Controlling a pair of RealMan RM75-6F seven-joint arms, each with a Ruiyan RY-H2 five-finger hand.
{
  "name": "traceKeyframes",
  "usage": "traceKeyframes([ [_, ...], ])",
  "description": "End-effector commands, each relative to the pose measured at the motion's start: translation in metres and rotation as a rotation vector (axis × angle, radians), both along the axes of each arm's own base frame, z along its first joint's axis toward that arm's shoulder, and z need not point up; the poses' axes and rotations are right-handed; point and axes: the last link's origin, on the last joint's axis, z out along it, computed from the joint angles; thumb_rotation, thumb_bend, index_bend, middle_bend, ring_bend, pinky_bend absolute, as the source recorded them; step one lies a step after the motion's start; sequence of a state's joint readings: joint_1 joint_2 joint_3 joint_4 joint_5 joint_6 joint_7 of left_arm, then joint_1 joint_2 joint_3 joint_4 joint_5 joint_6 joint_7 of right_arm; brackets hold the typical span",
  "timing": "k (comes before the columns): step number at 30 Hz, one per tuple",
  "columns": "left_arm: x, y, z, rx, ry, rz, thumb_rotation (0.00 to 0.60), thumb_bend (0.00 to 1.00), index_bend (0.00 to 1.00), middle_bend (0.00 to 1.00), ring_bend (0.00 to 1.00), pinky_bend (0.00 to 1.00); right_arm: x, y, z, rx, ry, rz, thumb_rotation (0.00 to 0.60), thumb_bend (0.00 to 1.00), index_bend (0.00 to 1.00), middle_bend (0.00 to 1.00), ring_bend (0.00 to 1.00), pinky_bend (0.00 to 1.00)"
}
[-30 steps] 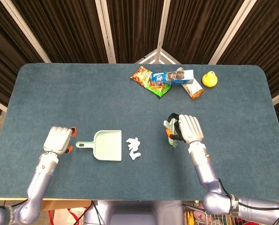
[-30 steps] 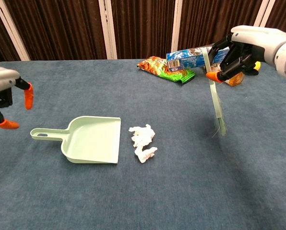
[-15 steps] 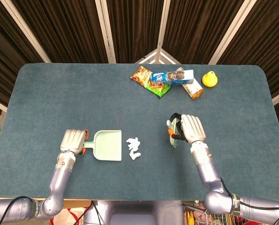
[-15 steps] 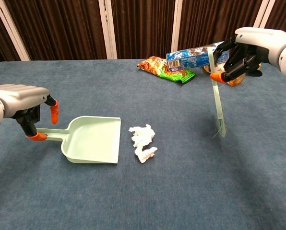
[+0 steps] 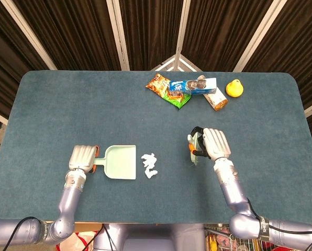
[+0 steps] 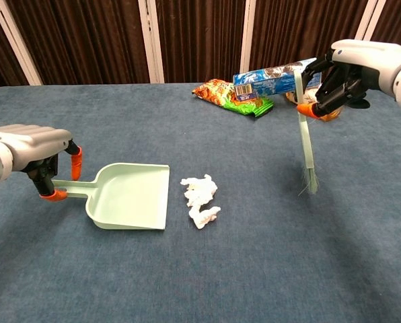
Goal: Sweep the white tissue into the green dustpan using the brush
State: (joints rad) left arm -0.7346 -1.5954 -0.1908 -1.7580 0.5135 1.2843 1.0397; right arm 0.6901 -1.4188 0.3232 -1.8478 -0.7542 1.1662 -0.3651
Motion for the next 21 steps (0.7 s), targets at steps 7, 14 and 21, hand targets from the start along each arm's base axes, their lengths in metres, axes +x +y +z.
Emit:
traceKeyframes([
  [7, 0.004, 0.0, -0.009, -0.012, 0.007, -0.001, 0.6, 0.47, 0.53, 1.0, 1.0, 1.0, -0.002, 0.0, -0.001, 0.002, 0.004, -0.002, 0.6, 0.55, 0.86, 0.9, 0.98, 0.9],
  [14, 0.014, 0.0, -0.012, -0.01, -0.012, -0.024, 0.6, 0.53, 0.62, 1.0, 1.0, 1.0, 0.001, 0.003, -0.001, 0.007, -0.001, 0.006, 0.6, 0.55, 0.86, 0.91, 0.98, 0.9],
  [21, 0.027, 0.002, -0.015, -0.018, -0.013, -0.021, 0.6, 0.53, 0.62, 1.0, 1.0, 1.0, 0.008, 0.01, -0.006, 0.018, 0.004, 0.021, 0.6, 0.55, 0.86, 0.91, 0.98, 0.9],
])
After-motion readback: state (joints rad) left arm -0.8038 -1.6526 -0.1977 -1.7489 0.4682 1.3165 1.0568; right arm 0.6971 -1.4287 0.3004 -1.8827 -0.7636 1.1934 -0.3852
